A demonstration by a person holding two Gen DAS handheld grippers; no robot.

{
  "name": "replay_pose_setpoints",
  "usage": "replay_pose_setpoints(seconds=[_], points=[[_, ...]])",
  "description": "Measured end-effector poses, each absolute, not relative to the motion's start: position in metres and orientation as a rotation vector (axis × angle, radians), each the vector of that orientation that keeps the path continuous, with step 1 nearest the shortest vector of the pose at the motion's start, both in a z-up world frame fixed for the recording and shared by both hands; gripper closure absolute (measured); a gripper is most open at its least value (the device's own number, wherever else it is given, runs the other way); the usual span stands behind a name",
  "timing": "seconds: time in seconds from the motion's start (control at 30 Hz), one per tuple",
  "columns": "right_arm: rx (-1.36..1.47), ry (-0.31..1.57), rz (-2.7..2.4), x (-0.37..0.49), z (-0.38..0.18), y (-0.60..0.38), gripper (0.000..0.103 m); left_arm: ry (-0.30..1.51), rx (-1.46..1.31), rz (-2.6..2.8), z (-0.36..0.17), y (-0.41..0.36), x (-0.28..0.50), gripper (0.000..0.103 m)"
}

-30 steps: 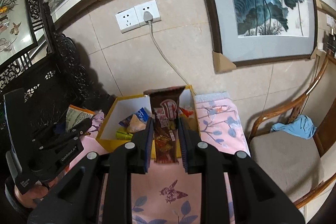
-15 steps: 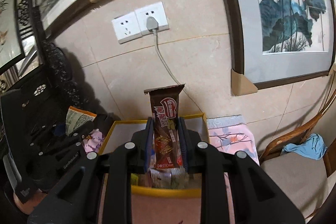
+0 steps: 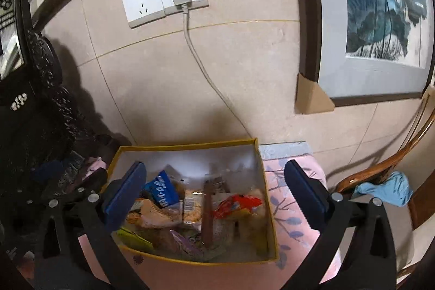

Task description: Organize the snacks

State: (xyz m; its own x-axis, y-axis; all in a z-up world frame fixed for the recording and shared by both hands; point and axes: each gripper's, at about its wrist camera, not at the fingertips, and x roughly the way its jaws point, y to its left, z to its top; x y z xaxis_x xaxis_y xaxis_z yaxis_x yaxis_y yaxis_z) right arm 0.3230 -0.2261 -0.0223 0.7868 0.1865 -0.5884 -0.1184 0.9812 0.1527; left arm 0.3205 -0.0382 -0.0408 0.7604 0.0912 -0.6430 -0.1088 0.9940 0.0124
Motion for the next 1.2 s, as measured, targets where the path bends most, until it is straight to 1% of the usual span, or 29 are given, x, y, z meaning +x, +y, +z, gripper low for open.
replay_pose_setpoints(seconds=[0.37, 0.47, 0.6, 0.8, 0.93, 1.2], points=[[0.150, 0.602, 0.153, 0.291, 0.003, -0.241, 0.001, 0.665, -0.012, 0.166, -0.025, -0.032, 0.292, 0.002], [0.178, 0.571, 0.128, 0.256, 0.006, -0.249, 0.001, 0.688, -0.061, 0.120, -0.024, -0.036, 0.262, 0.002], [0.219, 0.606, 0.132, 0.210, 0.000, -0.259, 0.001, 0.679, -0.057, 0.100, -0.018, -0.046, 0.215, 0.002], [0.186, 0.628, 0.100, 0.146, -0.004, -0.266, 0.001, 0.668, -0.112, 0.045, -0.008, -0.050, 0.148, 0.002], [0.160, 0.650, 0.084, 0.122, -0.007, -0.267, 0.001, 0.659, -0.114, 0.042, -0.004, -0.049, 0.126, 0.002], [0.159, 0.637, 0.066, 0.095, -0.002, -0.267, 0.001, 0.626, -0.120, 0.012, -0.003, -0.051, 0.100, 0.002]])
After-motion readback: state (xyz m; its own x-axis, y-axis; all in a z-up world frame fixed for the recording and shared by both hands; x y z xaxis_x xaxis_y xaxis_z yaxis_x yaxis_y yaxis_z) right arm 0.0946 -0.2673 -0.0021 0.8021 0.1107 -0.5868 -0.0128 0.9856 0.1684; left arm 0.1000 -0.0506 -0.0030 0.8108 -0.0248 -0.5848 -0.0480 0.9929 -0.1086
